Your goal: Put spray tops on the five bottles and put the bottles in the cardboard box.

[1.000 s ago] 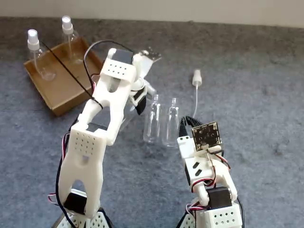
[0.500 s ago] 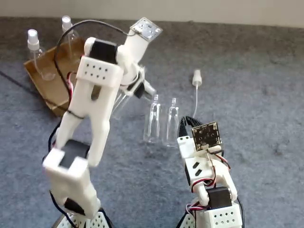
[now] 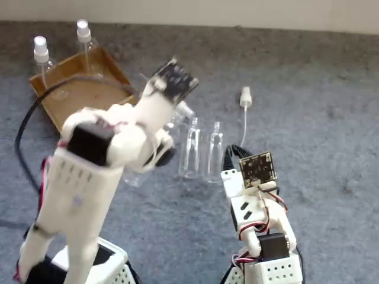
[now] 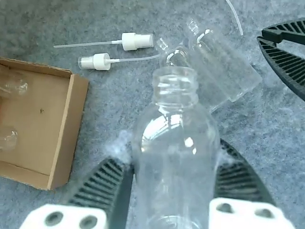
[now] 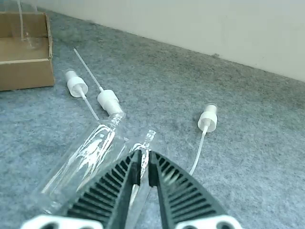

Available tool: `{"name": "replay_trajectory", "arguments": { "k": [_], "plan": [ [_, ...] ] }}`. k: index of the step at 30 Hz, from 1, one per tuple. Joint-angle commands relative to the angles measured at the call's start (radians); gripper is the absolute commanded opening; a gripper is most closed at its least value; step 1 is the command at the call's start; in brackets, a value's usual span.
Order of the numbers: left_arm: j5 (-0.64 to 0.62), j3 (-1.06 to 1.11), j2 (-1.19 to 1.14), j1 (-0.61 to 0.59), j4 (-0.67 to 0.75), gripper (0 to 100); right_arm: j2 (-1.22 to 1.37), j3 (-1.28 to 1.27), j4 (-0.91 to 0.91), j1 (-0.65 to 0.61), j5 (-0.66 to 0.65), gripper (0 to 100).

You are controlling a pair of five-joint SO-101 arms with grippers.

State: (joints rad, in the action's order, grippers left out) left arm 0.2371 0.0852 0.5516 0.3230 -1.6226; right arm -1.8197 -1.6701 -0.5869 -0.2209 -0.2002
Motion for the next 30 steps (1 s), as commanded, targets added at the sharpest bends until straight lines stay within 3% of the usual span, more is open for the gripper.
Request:
{"name": "replay_trajectory", "arguments": {
  "k": [1,10,19,25,30],
  "plan": [
    [-0.008,0.245,0.280,0.010,0.147,10,0.001,-0.113,0.027,0.007,0.003,2.3],
    [-0.003,0.842,0.768,0.002,0.551,10,0.001,-0.113,0.027,0.008,0.003,2.3],
    [-0.012,1.185,1.043,-0.082,0.750,10,0.001,-0.116,0.027,0.005,0.009,2.3],
    [-0.144,1.319,1.228,-0.085,0.772,10,-0.008,-0.116,0.027,0.004,0.009,2.3],
    [-0.152,1.323,1.280,-0.124,0.730,10,-0.001,-0.104,-0.042,0.028,0.009,2.8]
  ]
}}
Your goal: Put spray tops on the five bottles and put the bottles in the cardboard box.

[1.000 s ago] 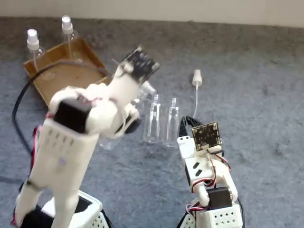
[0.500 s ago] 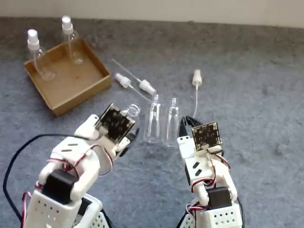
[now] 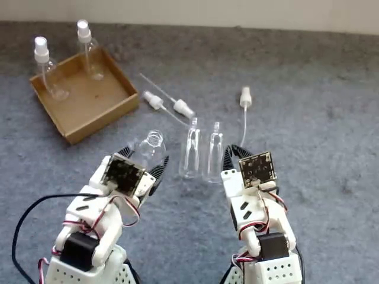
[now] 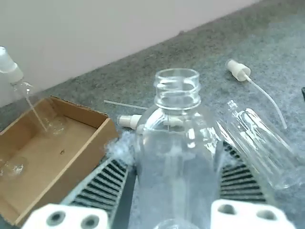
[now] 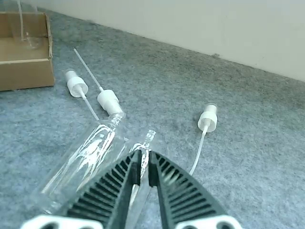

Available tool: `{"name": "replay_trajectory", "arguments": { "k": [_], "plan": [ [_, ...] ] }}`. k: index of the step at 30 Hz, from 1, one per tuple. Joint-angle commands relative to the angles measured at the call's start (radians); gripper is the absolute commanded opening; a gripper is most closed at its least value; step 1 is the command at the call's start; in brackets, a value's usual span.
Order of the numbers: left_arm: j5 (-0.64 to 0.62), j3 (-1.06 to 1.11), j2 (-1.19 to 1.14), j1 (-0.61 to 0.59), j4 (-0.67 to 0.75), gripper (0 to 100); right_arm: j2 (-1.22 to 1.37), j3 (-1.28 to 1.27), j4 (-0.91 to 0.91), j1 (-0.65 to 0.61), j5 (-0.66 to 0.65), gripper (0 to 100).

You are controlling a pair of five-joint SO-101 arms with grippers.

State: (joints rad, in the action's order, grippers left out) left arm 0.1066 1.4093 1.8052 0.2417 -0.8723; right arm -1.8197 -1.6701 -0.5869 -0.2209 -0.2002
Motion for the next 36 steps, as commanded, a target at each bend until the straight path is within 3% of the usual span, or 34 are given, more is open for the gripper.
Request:
{"name": "replay_trajectory", "arguments": {
  "k": [1,12,22,36],
  "plan": [
    [-0.021,0.005,0.024,-0.053,-0.018,10,-0.008,-0.082,-0.074,0.041,0.009,2.8],
    [-0.021,0.031,0.018,-0.061,0.000,10,0.113,0.306,-0.211,0.174,0.003,2.9],
    [-0.018,0.213,0.018,-0.068,0.278,10,0.823,0.782,-0.217,0.180,0.006,2.9],
    [-0.020,0.222,0.018,-0.062,0.287,10,1.684,1.584,-0.486,0.177,0.009,4.3]
  ]
}}
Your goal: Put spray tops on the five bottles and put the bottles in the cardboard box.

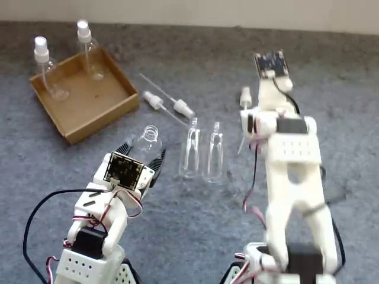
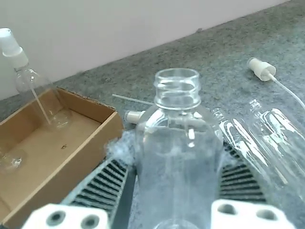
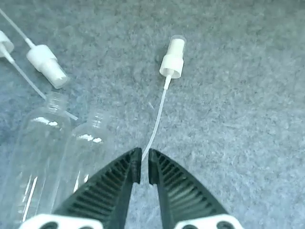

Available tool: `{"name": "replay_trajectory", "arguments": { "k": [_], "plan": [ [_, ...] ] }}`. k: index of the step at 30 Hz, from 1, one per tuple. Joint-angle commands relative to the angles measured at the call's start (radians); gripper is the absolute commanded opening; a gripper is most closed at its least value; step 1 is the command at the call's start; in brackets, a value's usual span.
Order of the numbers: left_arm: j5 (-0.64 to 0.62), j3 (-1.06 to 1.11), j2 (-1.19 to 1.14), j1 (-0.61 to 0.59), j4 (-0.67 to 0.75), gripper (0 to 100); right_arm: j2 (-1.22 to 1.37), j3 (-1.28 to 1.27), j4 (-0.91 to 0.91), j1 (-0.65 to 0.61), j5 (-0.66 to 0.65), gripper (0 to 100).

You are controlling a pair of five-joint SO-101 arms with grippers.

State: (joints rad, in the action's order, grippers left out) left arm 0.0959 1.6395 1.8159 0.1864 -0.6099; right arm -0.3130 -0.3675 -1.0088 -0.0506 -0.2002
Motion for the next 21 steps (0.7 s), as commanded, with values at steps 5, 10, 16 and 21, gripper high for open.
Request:
{"name": "replay_trajectory", "arguments": {
  "k": [5,10,16,21],
  "plan": [
    [-0.009,-0.007,0.007,-0.005,0.025,10,0.449,0.608,-0.156,0.005,0.009,15.7],
    [-0.009,-0.007,0.007,-0.002,0.025,10,0.730,0.997,-0.303,-0.004,0.009,16.3],
    [-0.006,-0.007,0.007,0.048,0.025,10,1.072,1.461,-0.427,-0.013,0.006,16.3],
    [-0.005,-0.007,0.007,0.048,0.025,10,1.305,1.719,-0.424,-0.012,0.006,16.3]
  ]
}}
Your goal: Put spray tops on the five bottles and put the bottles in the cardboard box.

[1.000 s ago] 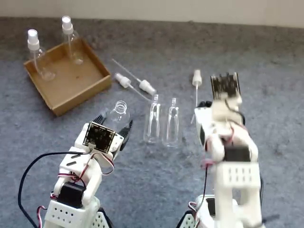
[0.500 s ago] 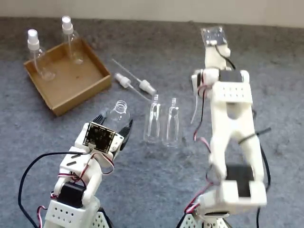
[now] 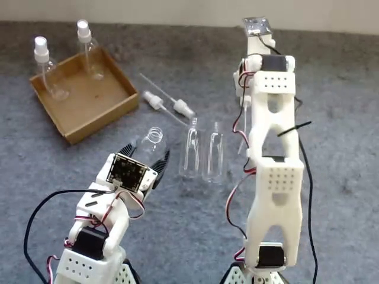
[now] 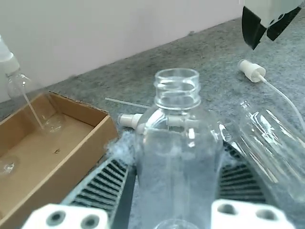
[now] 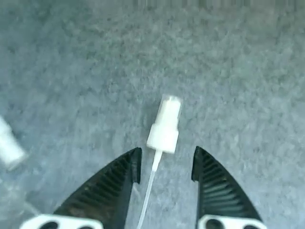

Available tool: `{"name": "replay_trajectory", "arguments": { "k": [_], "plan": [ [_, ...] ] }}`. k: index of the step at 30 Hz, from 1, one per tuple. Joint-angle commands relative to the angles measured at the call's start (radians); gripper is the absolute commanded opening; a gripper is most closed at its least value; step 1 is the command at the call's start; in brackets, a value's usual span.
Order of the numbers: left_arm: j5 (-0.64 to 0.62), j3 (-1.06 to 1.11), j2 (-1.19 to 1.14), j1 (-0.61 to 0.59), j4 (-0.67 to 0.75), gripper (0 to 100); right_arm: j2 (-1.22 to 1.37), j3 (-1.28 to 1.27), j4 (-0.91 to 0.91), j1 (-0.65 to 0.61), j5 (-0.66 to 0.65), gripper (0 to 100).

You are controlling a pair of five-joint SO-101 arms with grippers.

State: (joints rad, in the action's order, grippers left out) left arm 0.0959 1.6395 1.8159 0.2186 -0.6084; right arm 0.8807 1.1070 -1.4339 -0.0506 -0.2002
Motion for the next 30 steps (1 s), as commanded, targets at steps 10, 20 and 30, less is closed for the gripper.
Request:
{"name": "replay_trajectory", "arguments": {
  "k": [10,20,30],
  "plan": [
    [-0.005,-0.007,0.007,0.016,0.023,10,0.311,0.341,0.002,-0.008,0.003,16.3],
    [-0.005,0.025,0.007,0.016,0.029,10,0.341,0.343,0.002,-0.005,0.003,16.3],
    [-0.005,0.025,0.007,0.016,0.028,10,0.341,0.349,-0.010,0.008,0.003,7.2]
  ]
}}
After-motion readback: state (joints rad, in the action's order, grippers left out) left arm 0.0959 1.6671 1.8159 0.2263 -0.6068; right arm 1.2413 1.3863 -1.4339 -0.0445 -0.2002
